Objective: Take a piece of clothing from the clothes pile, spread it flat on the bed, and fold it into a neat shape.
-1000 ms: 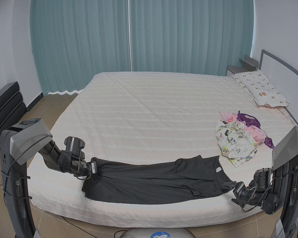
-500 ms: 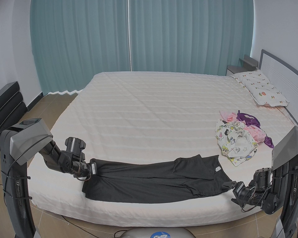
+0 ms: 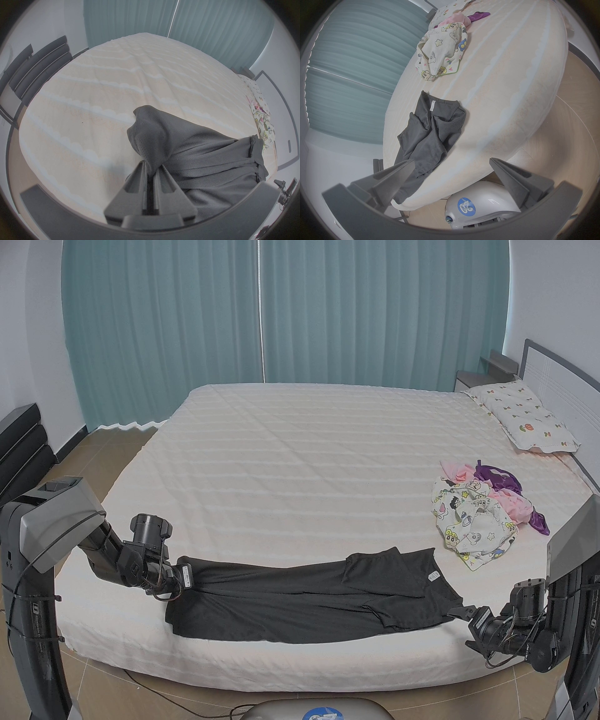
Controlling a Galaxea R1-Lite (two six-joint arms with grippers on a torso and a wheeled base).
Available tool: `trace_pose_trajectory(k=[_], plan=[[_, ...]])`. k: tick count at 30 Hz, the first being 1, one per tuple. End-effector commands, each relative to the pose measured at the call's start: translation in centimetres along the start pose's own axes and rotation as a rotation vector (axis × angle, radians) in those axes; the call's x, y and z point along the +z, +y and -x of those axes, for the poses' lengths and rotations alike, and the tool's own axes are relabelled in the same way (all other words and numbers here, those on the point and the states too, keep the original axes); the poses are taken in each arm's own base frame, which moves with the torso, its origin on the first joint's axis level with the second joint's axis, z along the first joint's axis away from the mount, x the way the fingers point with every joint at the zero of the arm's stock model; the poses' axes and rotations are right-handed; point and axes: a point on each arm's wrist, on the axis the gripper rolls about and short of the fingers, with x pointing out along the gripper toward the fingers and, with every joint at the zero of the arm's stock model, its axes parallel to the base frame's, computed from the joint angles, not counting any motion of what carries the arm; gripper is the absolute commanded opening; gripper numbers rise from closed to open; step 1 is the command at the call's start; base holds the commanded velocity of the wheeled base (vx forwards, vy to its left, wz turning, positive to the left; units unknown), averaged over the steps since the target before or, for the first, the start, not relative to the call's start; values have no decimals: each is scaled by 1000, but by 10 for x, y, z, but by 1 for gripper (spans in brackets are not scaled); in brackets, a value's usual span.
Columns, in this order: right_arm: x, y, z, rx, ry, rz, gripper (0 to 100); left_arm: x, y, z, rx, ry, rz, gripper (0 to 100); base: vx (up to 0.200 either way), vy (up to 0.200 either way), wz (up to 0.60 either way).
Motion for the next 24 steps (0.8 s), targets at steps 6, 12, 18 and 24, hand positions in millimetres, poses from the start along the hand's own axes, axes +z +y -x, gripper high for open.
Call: trace_pose_trajectory(k=[6, 12, 18, 24], plan=[[1, 1, 0, 14, -8, 3, 100, -2, -10, 2, 17, -14, 5, 0, 0, -200, 0], [0, 1, -1, 12, -5, 3, 100, -4, -34, 19, -22, -29, -10, 0, 0, -200, 0], [0, 1, -1, 12, -5, 3, 100, -6, -58, 38, -63, -34, -19, 0, 0, -200, 0], [0, 1, -1, 12, -5, 3, 100, -7, -90, 57, -104, -43, -30, 0, 0, -200, 0]])
